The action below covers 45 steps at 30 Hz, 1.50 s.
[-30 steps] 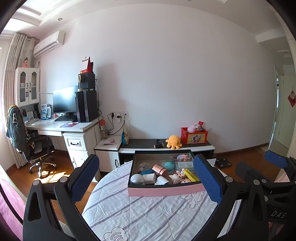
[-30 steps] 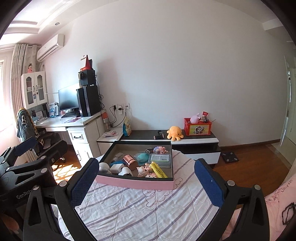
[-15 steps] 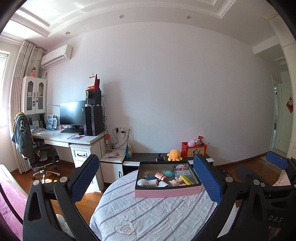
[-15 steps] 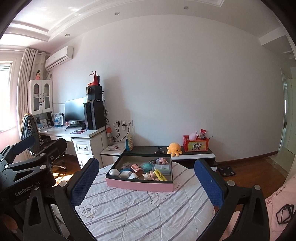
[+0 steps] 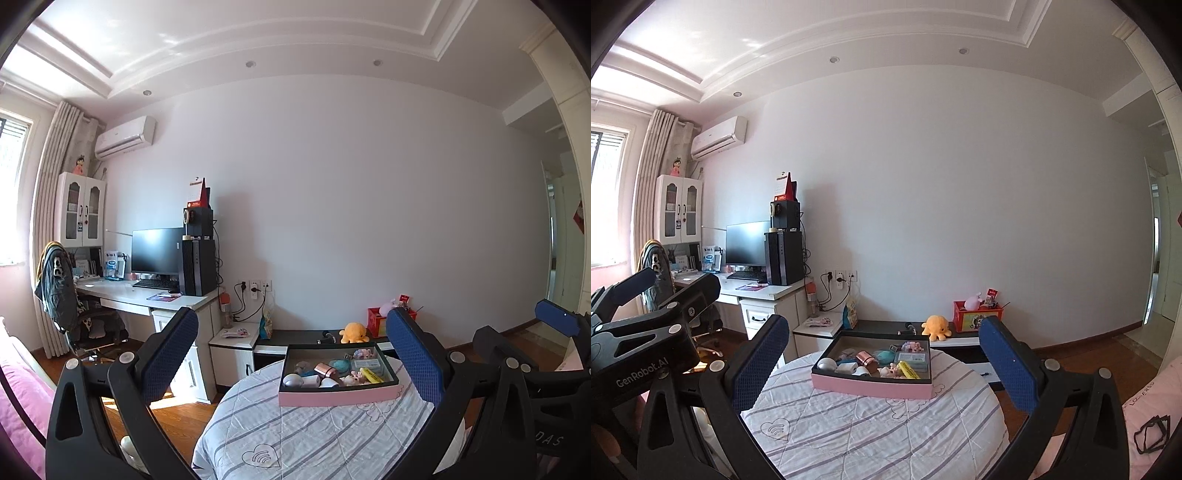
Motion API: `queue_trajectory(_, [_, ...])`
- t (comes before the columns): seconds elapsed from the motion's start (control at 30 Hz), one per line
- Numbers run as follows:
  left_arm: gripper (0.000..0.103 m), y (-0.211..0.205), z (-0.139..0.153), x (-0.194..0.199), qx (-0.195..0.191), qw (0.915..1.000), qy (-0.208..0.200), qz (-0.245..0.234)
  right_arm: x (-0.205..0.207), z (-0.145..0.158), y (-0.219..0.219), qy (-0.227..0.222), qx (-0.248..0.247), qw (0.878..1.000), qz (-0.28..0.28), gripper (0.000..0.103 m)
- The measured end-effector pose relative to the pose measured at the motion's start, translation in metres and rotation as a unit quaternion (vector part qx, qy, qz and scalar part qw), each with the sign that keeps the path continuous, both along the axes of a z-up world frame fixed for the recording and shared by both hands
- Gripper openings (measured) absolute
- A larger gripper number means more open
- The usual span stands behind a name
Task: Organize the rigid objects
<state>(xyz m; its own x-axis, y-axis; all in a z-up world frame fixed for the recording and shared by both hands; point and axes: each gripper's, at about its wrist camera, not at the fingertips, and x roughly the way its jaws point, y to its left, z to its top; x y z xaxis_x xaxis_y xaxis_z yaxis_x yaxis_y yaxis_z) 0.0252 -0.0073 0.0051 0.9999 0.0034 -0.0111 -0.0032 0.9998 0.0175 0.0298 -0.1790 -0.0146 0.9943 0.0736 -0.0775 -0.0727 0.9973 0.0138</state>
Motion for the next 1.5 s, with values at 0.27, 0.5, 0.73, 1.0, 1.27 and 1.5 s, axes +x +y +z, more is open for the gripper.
queue_trajectory(0.27, [0.103,0.001,-0.003,-0.003,0.006,1.0000,0.000,0.005,-0.006,-0.002,0.004,-0.006,-0.006,1.000,0.001,0.103])
queue_trajectory(0.5, [0.103,0.001,-0.007,0.001,0.007,0.9999,0.006,0.009,0.000,-0.005,0.004,0.002,-0.008,1.000,-0.001,0.103])
queue_trajectory(0.73, [0.103,0.000,-0.007,0.000,0.006,0.9999,0.007,0.010,0.002,-0.005,0.006,0.003,-0.011,1.000,-0.002,0.103])
queue_trajectory(1.0, [0.103,0.000,-0.008,0.000,0.007,0.9999,0.008,0.011,0.001,-0.005,0.010,0.005,-0.012,1.000,-0.003,0.103])
queue_trajectory(1.27, [0.103,0.001,-0.008,0.001,0.006,0.9999,0.008,0.011,0.001,-0.006,0.010,0.007,-0.013,1.000,-0.003,0.103])
queue_trajectory(1.5, [0.103,0.000,-0.008,0.000,0.006,0.9999,0.009,0.011,0.001,-0.006,0.010,0.008,-0.014,1.000,-0.004,0.103])
